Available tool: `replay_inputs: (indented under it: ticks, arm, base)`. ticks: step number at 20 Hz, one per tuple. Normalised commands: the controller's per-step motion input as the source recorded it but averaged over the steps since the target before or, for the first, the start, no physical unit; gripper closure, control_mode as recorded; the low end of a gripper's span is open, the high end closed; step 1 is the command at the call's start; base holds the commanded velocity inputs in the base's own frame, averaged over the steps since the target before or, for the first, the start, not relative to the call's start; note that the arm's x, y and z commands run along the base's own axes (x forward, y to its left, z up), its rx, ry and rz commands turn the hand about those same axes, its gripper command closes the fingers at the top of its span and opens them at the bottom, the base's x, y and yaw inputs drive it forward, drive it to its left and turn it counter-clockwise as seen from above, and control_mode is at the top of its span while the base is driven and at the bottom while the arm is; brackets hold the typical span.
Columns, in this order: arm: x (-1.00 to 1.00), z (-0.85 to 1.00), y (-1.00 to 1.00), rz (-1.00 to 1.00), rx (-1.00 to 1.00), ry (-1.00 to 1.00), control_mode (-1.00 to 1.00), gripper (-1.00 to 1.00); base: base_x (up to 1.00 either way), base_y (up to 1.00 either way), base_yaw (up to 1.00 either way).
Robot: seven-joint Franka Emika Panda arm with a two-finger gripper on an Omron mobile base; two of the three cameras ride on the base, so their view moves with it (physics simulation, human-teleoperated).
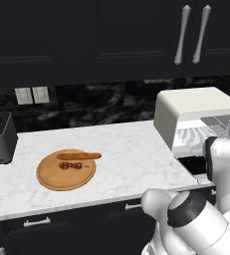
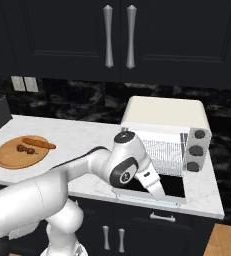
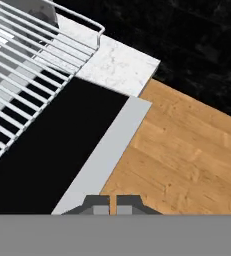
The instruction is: Pick up the kebab skewer and baguette bread, and place them inside the toaster oven. Close the toaster oven door and start by setting the timer.
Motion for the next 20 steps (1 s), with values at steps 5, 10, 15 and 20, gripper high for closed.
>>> replay_inputs:
  ticks: [5,10,15,20]
  arm:
    - [-0.21,0.58,0.0,0.0,0.01,0.14,-1.0,1.0]
    - [0.05,0.46,0.37,0.11,0.01,0.13,-1.0,1.0]
    - [0.37,0.02,0.95,0.38,0.01,0.0,-1.0,1.0]
    - [0.29,-0.15,1.0,0.51,0.0,-0.07,-1.0,1.0]
  base:
    - [0.0,0.0,0.0]
    - [0.0,0.0,0.0]
    - [0.0,0.0,0.0]
    - [0.0,0.0,0.0]
